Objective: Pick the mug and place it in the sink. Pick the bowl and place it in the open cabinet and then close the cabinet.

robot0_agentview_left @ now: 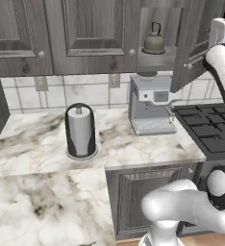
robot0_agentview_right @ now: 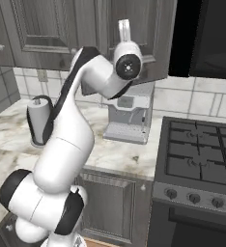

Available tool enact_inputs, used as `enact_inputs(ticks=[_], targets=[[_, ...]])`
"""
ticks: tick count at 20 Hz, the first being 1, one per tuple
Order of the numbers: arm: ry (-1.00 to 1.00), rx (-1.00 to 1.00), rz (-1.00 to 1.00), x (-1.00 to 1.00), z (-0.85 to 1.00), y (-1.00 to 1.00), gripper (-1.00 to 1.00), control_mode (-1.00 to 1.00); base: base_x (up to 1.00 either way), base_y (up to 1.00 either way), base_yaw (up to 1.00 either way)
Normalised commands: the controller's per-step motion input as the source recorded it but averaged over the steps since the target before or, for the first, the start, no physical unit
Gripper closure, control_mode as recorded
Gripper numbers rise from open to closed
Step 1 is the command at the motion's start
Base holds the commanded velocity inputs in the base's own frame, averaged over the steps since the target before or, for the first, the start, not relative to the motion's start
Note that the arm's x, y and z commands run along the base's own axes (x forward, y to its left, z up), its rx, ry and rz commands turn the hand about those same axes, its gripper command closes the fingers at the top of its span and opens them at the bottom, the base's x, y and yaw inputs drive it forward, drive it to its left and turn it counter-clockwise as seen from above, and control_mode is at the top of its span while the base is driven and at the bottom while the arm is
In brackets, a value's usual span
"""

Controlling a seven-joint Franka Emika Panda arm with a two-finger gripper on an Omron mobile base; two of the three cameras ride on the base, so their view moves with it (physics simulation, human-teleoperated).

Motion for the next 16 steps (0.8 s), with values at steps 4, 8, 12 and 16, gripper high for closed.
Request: enact_inputs(ticks=[4, 8, 12, 16], targets=[[0.01, -0.06, -0.59, 0.89, -0.32, 0.97, -1.0, -1.0, 0.0, 0.0, 0.0], [0.16, -0.08, -0.34, 1.0, -0.04, 1.0, -1.0, -1.0, 0.0, 0.0, 0.0], [0.36, -0.05, -0.21, 1.0, 0.21, 0.82, -1.0, -1.0, 0.0, 0.0, 0.0], [0.59, -0.04, -0.17, 1.0, 0.47, 0.77, -1.0, -1.0, 0.0, 0.0, 0.0]])
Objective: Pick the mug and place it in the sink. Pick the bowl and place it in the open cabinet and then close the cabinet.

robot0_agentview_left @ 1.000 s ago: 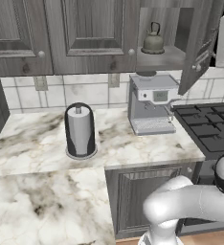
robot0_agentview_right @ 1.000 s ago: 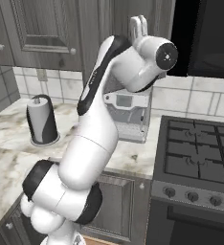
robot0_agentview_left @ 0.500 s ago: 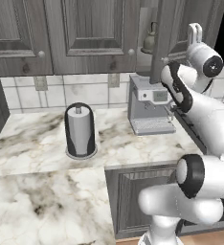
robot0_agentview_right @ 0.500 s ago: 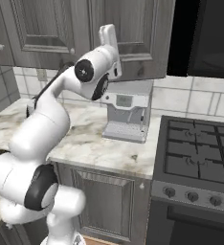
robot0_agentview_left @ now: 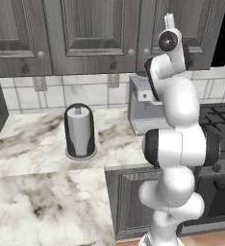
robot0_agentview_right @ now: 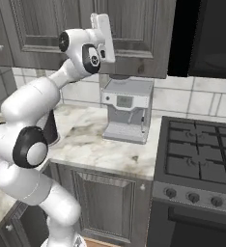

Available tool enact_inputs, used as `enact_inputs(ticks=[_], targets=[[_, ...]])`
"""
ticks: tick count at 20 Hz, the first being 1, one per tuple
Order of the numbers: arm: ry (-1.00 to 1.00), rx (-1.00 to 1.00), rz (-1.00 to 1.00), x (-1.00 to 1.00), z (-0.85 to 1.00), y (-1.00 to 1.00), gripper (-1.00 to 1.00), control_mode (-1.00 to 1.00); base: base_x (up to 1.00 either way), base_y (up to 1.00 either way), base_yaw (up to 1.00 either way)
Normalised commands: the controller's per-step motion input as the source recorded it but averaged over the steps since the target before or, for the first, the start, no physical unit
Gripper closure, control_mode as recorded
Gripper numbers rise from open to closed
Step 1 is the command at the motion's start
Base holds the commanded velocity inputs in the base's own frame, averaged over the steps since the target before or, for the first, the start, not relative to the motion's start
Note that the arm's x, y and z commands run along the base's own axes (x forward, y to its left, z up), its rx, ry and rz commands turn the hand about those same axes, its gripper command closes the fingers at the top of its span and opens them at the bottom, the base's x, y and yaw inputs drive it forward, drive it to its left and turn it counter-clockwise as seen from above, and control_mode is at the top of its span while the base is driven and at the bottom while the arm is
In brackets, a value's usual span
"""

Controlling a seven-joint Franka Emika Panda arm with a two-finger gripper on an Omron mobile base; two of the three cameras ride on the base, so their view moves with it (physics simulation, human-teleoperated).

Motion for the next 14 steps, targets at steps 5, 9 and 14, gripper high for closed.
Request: enact_inputs(ticks=[5, 9, 14], targets=[[0.75, -0.02, -0.13, 1.0, 0.69, 0.67, -1.0, -1.0, 0.0, 0.0, 0.0], [0.89, -0.02, -0.14, 0.91, 0.37, 0.48, -1.0, -1.0, 0.0, 0.0, 0.0], [0.61, 0.0, -0.05, 0.5, -0.14, 0.15, -1.0, -1.0, 0.0, 0.0, 0.0]])
